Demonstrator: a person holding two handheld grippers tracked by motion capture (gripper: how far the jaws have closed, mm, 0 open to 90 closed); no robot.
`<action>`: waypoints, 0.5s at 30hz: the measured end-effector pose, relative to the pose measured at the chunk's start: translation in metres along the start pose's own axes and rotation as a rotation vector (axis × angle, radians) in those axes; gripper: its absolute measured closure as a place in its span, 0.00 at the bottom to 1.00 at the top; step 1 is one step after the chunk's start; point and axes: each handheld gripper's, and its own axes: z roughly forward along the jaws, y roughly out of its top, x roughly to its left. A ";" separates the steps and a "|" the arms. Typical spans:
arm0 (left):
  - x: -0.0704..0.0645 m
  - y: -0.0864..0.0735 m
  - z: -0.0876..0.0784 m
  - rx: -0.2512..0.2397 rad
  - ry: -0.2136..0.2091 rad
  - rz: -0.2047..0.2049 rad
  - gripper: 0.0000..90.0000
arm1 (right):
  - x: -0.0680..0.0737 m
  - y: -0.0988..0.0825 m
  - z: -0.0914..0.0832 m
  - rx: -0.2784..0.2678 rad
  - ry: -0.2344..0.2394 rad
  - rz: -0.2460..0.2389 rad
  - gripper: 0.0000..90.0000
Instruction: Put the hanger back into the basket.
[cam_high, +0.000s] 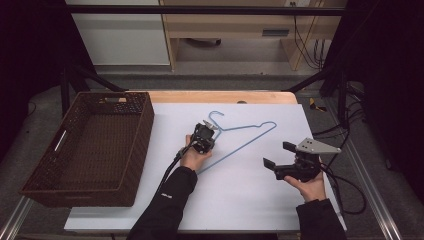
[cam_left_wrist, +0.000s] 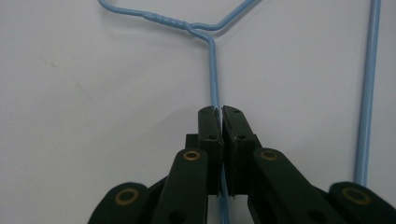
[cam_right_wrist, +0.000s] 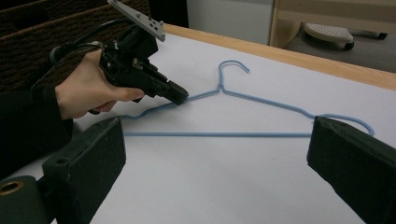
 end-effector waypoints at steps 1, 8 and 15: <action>0.000 0.000 -0.001 -0.011 0.003 -0.003 0.97 | 0.000 0.000 0.000 0.000 -0.003 0.000 0.06; -0.003 0.002 -0.011 -0.054 0.018 0.012 0.97 | -0.001 0.000 0.000 -0.004 -0.003 0.002 0.06; -0.006 0.001 -0.018 -0.080 0.030 0.032 0.97 | -0.001 0.001 0.000 -0.005 -0.003 0.000 0.06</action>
